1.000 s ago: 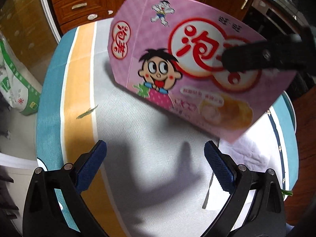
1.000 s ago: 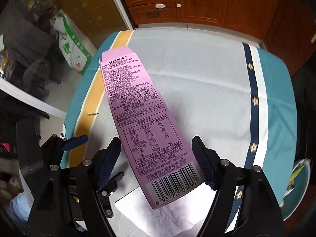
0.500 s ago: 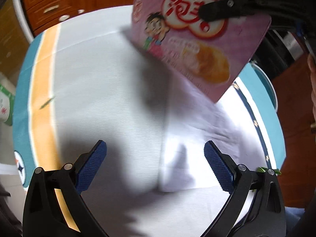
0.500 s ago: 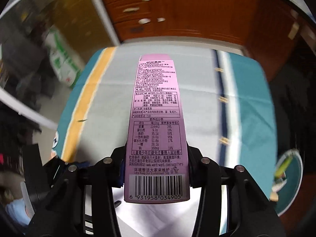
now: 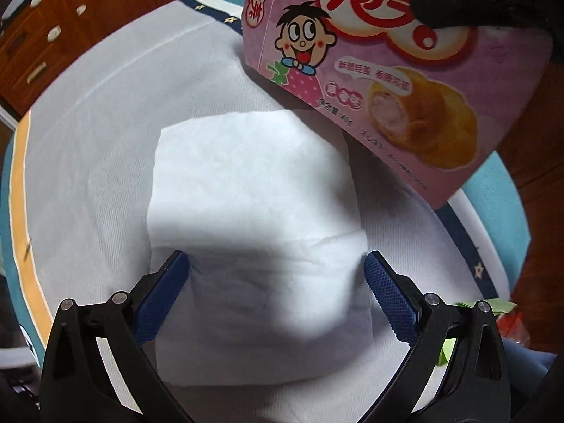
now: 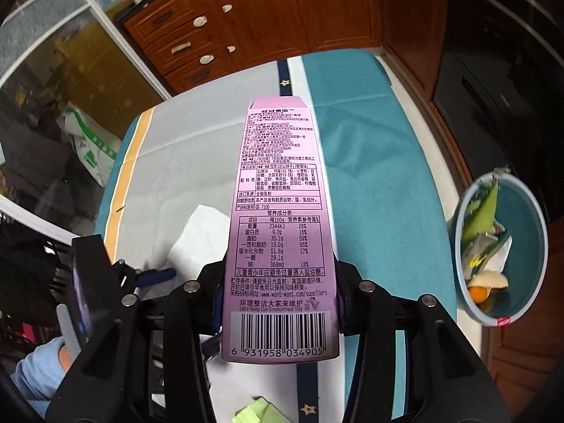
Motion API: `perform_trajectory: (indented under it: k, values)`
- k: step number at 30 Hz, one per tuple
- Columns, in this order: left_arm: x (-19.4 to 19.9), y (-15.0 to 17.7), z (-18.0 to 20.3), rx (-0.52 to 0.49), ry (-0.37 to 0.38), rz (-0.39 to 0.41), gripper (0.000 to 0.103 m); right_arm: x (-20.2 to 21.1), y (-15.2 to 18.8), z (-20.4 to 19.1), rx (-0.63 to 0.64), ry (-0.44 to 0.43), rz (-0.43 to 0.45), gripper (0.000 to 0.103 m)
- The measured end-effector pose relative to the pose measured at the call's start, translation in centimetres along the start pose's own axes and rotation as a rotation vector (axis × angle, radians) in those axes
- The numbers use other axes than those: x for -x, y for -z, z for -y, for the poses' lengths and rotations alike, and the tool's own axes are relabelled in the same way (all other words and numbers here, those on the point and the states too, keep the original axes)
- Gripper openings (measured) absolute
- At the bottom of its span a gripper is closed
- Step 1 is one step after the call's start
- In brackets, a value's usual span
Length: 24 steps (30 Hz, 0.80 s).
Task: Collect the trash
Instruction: 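Grasp the white tissue with the left tool while the right tool holds the box, then carry tissue and pink box over the teal bin and lower them in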
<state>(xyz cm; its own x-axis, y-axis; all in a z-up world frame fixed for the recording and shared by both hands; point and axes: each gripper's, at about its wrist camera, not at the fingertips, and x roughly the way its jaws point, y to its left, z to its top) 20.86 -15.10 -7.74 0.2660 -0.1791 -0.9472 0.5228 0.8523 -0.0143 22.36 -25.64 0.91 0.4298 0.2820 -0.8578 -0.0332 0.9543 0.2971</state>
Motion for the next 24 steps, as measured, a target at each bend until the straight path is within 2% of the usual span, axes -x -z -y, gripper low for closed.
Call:
perform_trajectory:
  k: [1,2,3,4,6,10,16,21,24]
  values:
    - [0.0,0.0,0.4,-0.014,-0.009,0.012,0.098,0.2,0.2,0.5,-0.01,-0.006,0.007,0.043]
    - [0.2,-0.1,0.5,-0.02,-0.003,0.023,0.089,0.3,0.5,0.9,-0.016,-0.01,0.012,0.043]
    - [0.5,0.0,1.0,-0.037,0.002,0.031,0.072,0.5,0.7,1.5,-0.025,-0.017,0.019,0.043]
    - [0.9,-0.2,1.0,-0.052,0.005,0.038,0.062,0.5,0.9,1.9,-0.034,-0.024,0.022,0.043]
    - [1.4,-0.3,1.6,-0.076,-0.003,0.036,0.005,0.7,1.3,3.0,-0.059,-0.044,0.029,0.043]
    - [1.3,-0.8,1.9,-0.049,-0.049,0.011,0.003,1.1,1.9,4.2,-0.088,-0.068,0.046,0.043]
    - [3.6,-2.2,1.8,0.0,-0.042,0.045,0.003,3.2,3.3,7.4,-0.15,-0.08,0.098,0.043]
    - [5.7,-4.8,5.5,-0.038,-0.015,0.073,0.003,5.9,4.4,10.9,-0.214,-0.069,0.167,0.043]
    - [6.0,-8.0,8.3,-0.089,0.01,0.091,0.003,8.6,5.2,13.5,-0.255,-0.033,0.23,0.043]
